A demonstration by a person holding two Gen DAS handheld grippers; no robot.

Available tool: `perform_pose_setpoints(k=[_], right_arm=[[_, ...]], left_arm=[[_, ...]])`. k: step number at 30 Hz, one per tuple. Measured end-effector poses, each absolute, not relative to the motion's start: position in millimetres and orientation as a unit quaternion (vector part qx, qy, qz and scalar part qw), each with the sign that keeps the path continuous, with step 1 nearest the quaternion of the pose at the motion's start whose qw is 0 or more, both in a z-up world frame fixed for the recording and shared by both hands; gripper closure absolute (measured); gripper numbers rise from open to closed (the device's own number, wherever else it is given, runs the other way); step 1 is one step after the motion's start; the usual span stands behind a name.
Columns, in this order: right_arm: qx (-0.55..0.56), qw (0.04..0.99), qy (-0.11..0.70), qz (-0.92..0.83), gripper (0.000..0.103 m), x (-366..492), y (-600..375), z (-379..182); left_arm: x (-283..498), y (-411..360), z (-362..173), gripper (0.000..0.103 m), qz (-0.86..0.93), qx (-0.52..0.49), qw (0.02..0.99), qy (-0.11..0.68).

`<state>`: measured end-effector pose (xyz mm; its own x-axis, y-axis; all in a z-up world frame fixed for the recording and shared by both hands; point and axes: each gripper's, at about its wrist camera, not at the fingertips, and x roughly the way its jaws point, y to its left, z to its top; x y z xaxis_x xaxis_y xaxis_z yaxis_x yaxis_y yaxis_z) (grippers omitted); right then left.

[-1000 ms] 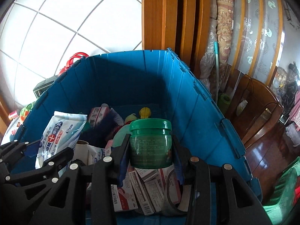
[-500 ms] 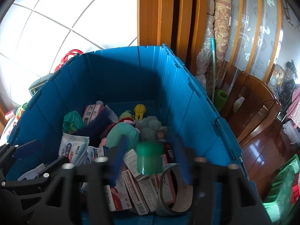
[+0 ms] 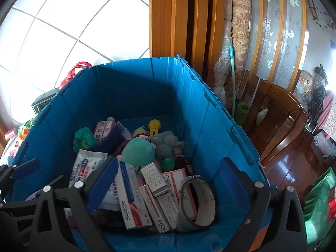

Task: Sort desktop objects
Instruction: 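Lower the wipes pack and green jar into the blue bin and release, then withdraw both open tools from the bin back over the table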

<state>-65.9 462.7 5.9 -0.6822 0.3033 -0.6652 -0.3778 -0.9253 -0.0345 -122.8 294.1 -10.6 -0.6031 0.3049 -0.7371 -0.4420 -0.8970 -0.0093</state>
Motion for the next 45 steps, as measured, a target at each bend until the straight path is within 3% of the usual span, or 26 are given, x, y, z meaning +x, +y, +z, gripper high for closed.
perform_pose_setpoints(k=[21, 36, 45], right_arm=[[-0.302, 0.172, 0.025, 0.937, 0.0, -48.7, 316.0, 37.6], [-0.304, 0.153, 0.024, 0.94, 0.0, -56.6, 134.7, 24.8], [-0.342, 0.103, 0.004, 0.934, 0.0, -77.0, 50.1, -5.1]], left_arm=[[-103.9, 135.5, 8.2, 0.029, 0.917, -0.336, 0.208, 0.061], [-105.9, -48.9, -14.2, 0.029, 0.917, -0.357, 0.171, 0.047], [-113.1, -120.8, -36.2, 0.029, 0.915, -0.382, 0.127, 0.035]])
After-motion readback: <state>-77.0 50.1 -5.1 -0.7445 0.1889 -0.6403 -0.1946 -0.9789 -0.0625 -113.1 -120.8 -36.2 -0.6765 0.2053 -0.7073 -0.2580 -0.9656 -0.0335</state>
